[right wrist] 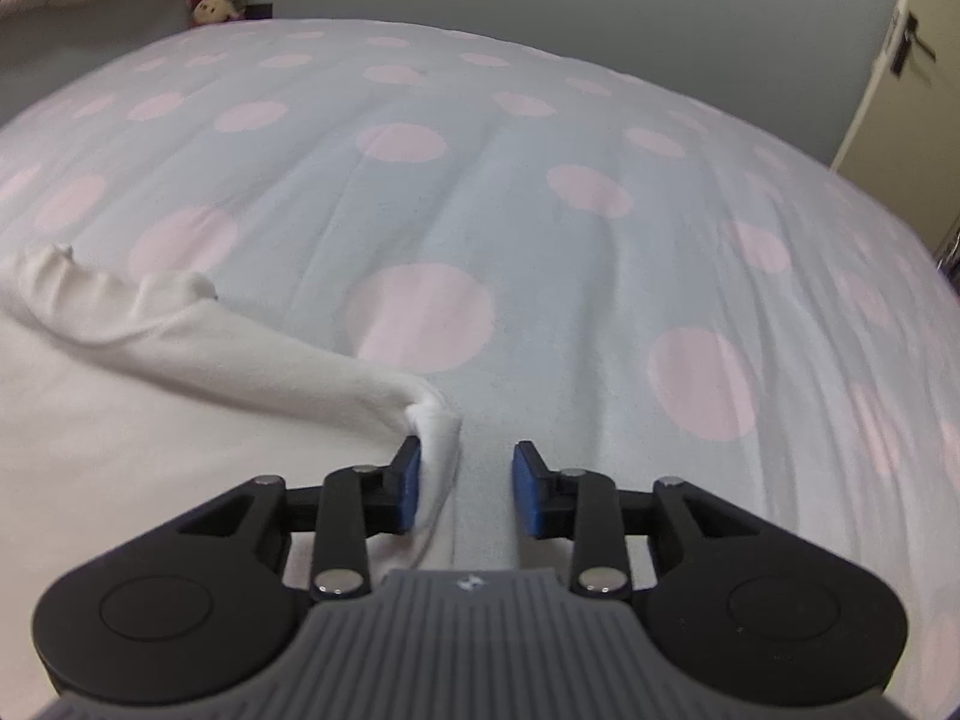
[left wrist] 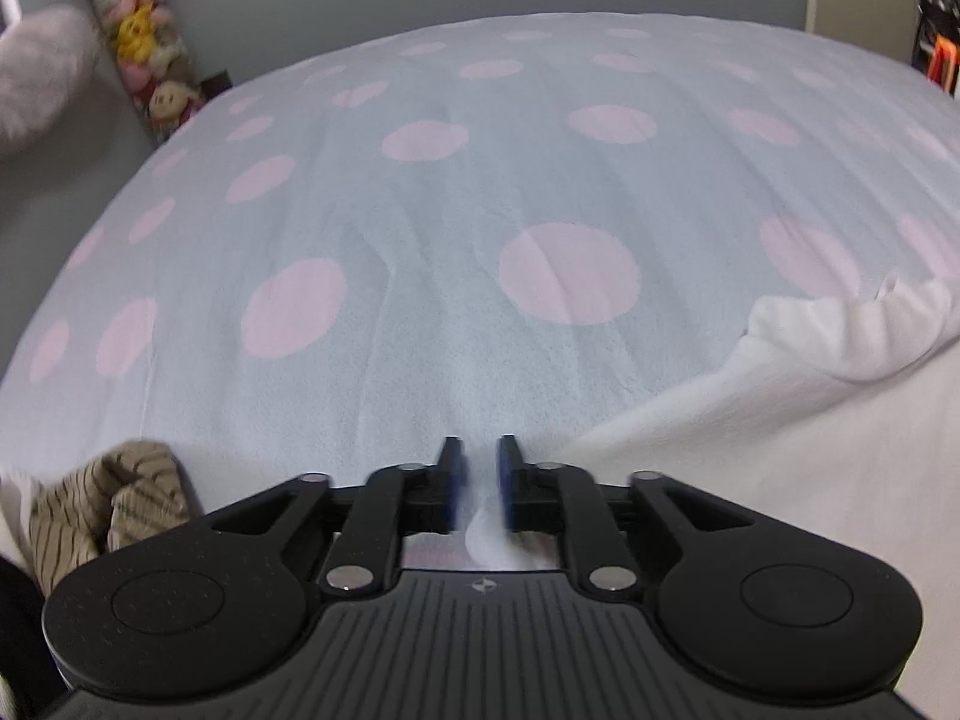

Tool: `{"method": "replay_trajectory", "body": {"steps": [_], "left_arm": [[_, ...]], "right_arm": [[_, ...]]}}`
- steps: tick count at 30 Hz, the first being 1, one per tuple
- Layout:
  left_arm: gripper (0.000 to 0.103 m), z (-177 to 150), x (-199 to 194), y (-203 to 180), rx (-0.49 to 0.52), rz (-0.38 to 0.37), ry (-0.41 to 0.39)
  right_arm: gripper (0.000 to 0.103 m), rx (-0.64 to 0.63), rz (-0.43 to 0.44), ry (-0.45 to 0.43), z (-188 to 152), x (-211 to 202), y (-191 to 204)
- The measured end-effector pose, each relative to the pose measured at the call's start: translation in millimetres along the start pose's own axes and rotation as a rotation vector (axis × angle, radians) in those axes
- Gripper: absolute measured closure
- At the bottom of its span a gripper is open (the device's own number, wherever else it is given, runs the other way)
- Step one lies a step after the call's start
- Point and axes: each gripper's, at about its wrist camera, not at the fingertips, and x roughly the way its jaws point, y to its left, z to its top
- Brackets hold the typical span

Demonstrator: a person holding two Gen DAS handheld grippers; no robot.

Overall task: Fold clothes
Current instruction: 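Lay the white shirt flat on the bed and open both grippers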

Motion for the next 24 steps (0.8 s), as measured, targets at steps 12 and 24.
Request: {"method": "replay_trajectory", "body": {"steps": [12,24], "left_arm": [[0.056,-39.8,-127.2,12.4,-0.097,-0.02,-0.044],[0.056,-157.6,-223.1,-19.3,-0.18,-0.095,-0.03]], "right_arm": [[0.049,0.066,0.067,-0.065,-33.0,-119.3,-2.3],[0.049,0.07,0.121,0.031,-181.2,-236.2,54.6]]}}
